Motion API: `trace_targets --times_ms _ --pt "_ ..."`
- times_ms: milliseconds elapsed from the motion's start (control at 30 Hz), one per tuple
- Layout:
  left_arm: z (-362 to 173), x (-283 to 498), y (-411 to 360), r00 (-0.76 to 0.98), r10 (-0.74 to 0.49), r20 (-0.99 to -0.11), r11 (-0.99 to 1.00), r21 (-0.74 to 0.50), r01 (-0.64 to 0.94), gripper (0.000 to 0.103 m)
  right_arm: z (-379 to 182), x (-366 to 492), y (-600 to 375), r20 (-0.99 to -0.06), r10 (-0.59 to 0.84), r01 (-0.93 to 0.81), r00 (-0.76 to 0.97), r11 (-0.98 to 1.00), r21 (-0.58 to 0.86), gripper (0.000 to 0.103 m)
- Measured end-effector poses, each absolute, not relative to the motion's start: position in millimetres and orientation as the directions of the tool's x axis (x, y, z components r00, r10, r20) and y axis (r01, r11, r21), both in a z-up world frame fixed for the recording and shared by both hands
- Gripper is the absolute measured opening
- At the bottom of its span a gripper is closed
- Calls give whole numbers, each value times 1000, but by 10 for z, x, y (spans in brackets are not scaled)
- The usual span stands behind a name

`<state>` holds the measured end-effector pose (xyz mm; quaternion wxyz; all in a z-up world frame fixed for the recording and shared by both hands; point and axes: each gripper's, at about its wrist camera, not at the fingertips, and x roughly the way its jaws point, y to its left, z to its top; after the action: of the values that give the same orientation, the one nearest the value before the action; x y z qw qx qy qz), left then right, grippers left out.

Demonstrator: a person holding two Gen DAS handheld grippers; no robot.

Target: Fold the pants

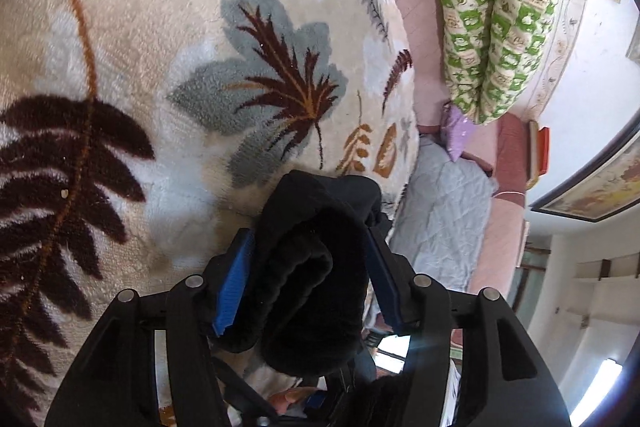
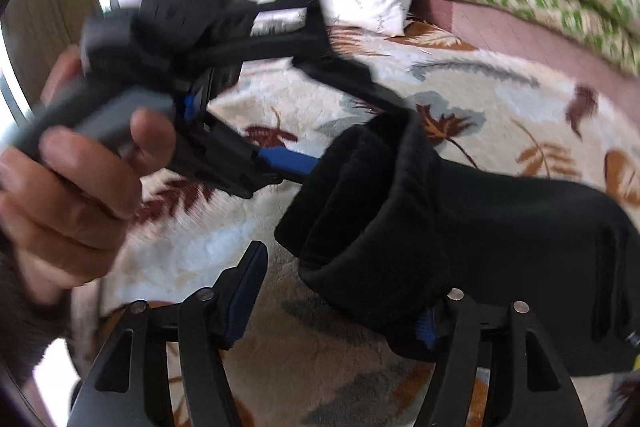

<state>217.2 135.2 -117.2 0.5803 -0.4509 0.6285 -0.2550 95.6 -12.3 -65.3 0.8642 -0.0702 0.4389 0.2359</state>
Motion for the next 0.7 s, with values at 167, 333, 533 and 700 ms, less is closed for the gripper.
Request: trace_targets --times_ms 167,333,533,700 --pt "-1252 2181 1344 53 -852 -521 481 -819 -311 40 -748 1054 -49 -794 276 -417 542 908 31 46" --pt "-1185 2120 1345 75 -873 -482 434 -837 -335 28 -613 1131 -345 -766 362 -365 532 914 179 29" --pt "-856 2031 1132 99 -873 -477 428 -848 -314 28 -369 1053 -597 -707 446 -353 549 890 287 29" --pt "-528 2035 689 92 -865 -493 454 -847 -277 28 -138 1000 -936 -656 492 -325 573 871 369 29"
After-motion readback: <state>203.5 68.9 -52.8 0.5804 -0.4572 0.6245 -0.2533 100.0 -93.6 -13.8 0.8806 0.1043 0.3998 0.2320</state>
